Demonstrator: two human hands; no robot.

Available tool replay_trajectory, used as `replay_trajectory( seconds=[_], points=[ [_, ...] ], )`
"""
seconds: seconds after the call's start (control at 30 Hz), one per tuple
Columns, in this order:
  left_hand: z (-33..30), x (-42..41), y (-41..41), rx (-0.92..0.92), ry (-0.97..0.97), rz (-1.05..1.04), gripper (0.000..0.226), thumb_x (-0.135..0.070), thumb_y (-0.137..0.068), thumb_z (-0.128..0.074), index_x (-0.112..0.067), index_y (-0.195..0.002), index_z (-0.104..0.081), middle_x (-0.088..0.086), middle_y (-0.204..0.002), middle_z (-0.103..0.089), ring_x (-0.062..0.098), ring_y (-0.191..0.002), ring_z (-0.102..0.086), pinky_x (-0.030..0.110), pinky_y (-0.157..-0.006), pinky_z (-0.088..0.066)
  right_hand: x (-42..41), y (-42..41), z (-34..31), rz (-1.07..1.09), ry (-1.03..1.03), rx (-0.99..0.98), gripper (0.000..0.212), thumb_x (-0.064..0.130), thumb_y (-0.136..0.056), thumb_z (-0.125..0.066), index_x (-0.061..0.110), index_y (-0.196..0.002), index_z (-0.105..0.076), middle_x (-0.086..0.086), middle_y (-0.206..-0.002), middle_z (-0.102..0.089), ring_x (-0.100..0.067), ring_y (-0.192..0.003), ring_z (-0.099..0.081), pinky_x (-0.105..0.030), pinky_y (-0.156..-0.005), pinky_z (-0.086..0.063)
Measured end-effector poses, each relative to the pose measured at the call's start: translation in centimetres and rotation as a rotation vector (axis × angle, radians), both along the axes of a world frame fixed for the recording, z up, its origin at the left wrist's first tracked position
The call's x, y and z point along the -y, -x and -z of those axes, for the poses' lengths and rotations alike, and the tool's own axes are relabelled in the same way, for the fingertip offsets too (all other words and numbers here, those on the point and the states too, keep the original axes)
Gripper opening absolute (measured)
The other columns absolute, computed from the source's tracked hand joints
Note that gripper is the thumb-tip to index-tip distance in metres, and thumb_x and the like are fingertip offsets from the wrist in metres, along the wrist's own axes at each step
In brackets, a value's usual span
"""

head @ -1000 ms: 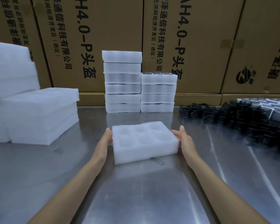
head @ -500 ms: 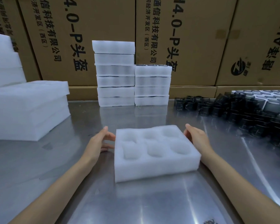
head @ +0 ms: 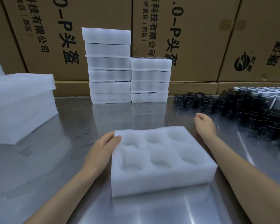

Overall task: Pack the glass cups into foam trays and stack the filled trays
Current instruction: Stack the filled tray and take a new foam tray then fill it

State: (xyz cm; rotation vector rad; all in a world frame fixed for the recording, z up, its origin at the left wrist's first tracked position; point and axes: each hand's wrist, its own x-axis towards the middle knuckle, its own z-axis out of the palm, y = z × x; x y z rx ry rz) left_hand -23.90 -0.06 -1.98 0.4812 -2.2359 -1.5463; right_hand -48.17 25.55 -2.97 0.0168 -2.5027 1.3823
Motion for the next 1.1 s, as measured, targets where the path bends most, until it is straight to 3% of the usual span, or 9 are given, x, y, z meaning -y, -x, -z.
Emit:
replay_trajectory(
  seconds=[0.1, 0.23, 0.43, 0.5, 0.57, 0.67, 0.83, 1.0, 1.1],
  points=[
    [0.1, 0.0, 0.2, -0.011, 0.006, 0.022, 0.032, -0.054, -0.072, -0.051, -0.036, -0.093, -0.068, -0.018, -0.093, -0.07, 0.01, -0.095, -0.065, 0.047, -0.096, -0.045, -0.1, 2.2, -0.1, 0.054, -0.09, 0.002, 0.043, 0.027, -0.096, -0.041, 0.022, -0.138, -0.048, 0.002, -0.135, -0.055, -0.006, -0.063, -0.046, -0.026, -0.066, -0.033],
    [0.0, 0.1, 0.9, -0.028, -0.004, 0.056, 0.033, -0.051, -0.074, -0.051, -0.032, -0.095, -0.068, -0.011, -0.092, -0.072, 0.014, -0.092, -0.066, 0.047, -0.094, -0.046, 0.1, 4.5, -0.3, 0.077, -0.18, 0.031, 0.046, 0.03, -0.094, -0.043, 0.021, -0.138, -0.047, -0.005, -0.132, -0.056, -0.028, -0.095, -0.06, -0.03, -0.076, -0.043],
    [0.1, 0.2, 1.2, -0.043, -0.003, 0.094, 0.034, -0.049, -0.076, -0.051, -0.026, -0.096, -0.067, -0.003, -0.091, -0.072, 0.022, -0.091, -0.067, 0.054, -0.092, -0.046, 0.6, 6.7, -0.4, 0.085, -0.267, 0.095, 0.048, 0.035, -0.093, -0.043, 0.026, -0.14, -0.044, -0.001, -0.144, -0.044, -0.031, -0.115, -0.054, -0.037, -0.091, -0.044],
    [0.1, 0.2, 1.2, -0.044, 0.001, 0.093, 0.034, -0.05, -0.077, -0.051, -0.028, -0.097, -0.067, -0.004, -0.091, -0.072, 0.021, -0.091, -0.067, 0.054, -0.092, -0.046, 0.6, 6.9, -0.4, 0.086, -0.265, 0.109, 0.046, 0.036, -0.094, -0.042, 0.028, -0.139, -0.045, 0.0, -0.136, -0.053, -0.029, -0.111, -0.055, -0.033, -0.084, -0.043],
    [0.1, 0.2, 1.2, -0.04, -0.001, 0.094, 0.032, -0.049, -0.077, -0.051, -0.029, -0.096, -0.068, -0.006, -0.091, -0.072, 0.019, -0.09, -0.067, 0.052, -0.091, -0.047, 0.5, 6.7, -0.4, 0.081, -0.232, 0.113, 0.044, 0.035, -0.094, -0.042, 0.029, -0.138, -0.046, 0.0, -0.115, -0.063, -0.023, -0.09, -0.058, -0.028, -0.071, -0.039],
    [-0.1, 0.1, 1.2, -0.04, 0.006, 0.093, 0.03, -0.048, -0.077, -0.051, -0.029, -0.092, -0.067, -0.007, -0.089, -0.072, 0.017, -0.088, -0.067, 0.049, -0.091, -0.047, 0.2, 6.5, -0.3, 0.088, -0.16, 0.099, 0.043, 0.032, -0.095, -0.042, 0.028, -0.137, -0.048, 0.003, -0.089, -0.062, -0.012, -0.062, -0.052, -0.027, -0.058, -0.035],
    [0.1, 0.2, 1.2, -0.041, 0.001, 0.099, 0.012, -0.037, -0.09, -0.057, -0.032, -0.091, -0.068, -0.008, -0.09, -0.072, 0.013, -0.087, -0.067, 0.045, -0.091, -0.047, 0.2, 6.9, -0.3, 0.088, -0.155, 0.109, 0.044, 0.032, -0.094, -0.042, 0.028, -0.138, -0.046, 0.0, -0.087, -0.063, -0.014, -0.062, -0.053, -0.027, -0.055, -0.036],
    [0.4, 0.2, 1.3, -0.035, 0.009, 0.095, 0.022, -0.047, -0.08, -0.052, -0.036, -0.092, -0.067, -0.011, -0.091, -0.072, 0.011, -0.087, -0.067, 0.045, -0.091, -0.048, -0.1, 8.0, -0.4, 0.093, -0.14, 0.119, 0.045, 0.032, -0.094, -0.042, 0.029, -0.139, -0.045, -0.006, -0.106, -0.067, -0.028, -0.092, -0.061, -0.032, -0.076, -0.045],
    [0.4, 0.2, 1.5, -0.042, 0.004, 0.087, 0.03, -0.048, -0.076, -0.049, -0.034, -0.095, -0.067, -0.01, -0.092, -0.071, 0.014, -0.089, -0.067, 0.049, -0.092, -0.047, -0.1, 8.5, -0.5, 0.079, -0.138, 0.146, 0.045, 0.031, -0.095, -0.043, 0.028, -0.139, -0.044, -0.006, -0.103, -0.066, -0.028, -0.089, -0.059, -0.032, -0.075, -0.043]
  ],
)
